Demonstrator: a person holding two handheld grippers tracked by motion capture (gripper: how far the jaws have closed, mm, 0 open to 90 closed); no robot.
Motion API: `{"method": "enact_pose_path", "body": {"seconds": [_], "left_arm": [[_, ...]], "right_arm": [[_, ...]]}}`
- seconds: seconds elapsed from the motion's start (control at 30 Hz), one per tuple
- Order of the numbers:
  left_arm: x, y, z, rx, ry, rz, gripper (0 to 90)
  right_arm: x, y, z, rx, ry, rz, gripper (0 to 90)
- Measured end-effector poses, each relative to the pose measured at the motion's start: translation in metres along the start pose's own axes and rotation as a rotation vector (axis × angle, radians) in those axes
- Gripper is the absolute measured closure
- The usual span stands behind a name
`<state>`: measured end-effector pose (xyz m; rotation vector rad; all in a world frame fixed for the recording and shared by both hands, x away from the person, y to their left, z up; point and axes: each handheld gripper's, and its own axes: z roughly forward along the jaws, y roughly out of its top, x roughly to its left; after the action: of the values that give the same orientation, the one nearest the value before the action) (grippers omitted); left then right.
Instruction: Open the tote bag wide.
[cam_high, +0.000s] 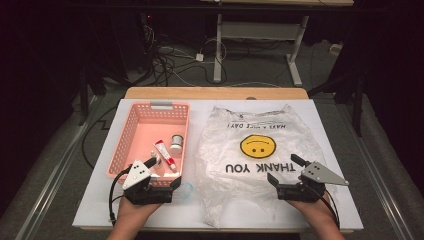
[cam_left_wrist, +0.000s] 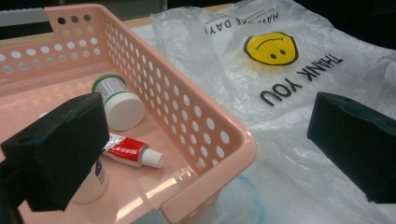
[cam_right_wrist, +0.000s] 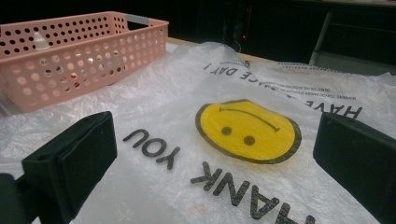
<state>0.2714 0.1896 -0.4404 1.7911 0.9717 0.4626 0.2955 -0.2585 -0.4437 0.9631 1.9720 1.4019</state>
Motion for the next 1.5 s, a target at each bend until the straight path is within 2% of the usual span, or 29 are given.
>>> {"method": "enact_pose_path", "body": {"seconds": [0.37, 0.53, 0.73, 0.93, 1.27, 1.37, 1.5], "left_arm": [[0.003, 0.001, -0.002, -0.004, 0.011, -0.013, 0.0], [0.002, 0.001, 0.000, 0.005, 0.003, -0.003, 0.0], [0.002, 0.002, -0.002, 0.007, 0.011, 0.009, 0.0], [0.000, 0.003, -0.001, 0.011, 0.010, 0.021, 0.0], [0.000, 0.004, -0.002, 0.012, 0.017, 0.021, 0.0], [0.000, 0.004, -0.002, 0.017, 0.013, 0.022, 0.0], [0.000, 0.004, -0.001, 0.025, 0.009, 0.023, 0.0]], "right_arm": [[0.000, 0.002, -0.005, -0.001, -0.010, -0.009, 0.0], [-0.006, 0.006, -0.010, 0.004, -0.019, -0.020, 0.0], [-0.021, 0.009, -0.022, -0.003, -0.059, -0.004, 1.3], [-0.040, 0.007, -0.032, 0.021, -0.112, 0.026, 3.0], [-0.076, -0.008, -0.042, 0.112, -0.208, 0.090, 7.0], [-0.085, -0.013, -0.044, 0.148, -0.239, 0.101, 9.9], [-0.098, -0.022, -0.047, 0.191, -0.263, 0.148, 16.5]]}}
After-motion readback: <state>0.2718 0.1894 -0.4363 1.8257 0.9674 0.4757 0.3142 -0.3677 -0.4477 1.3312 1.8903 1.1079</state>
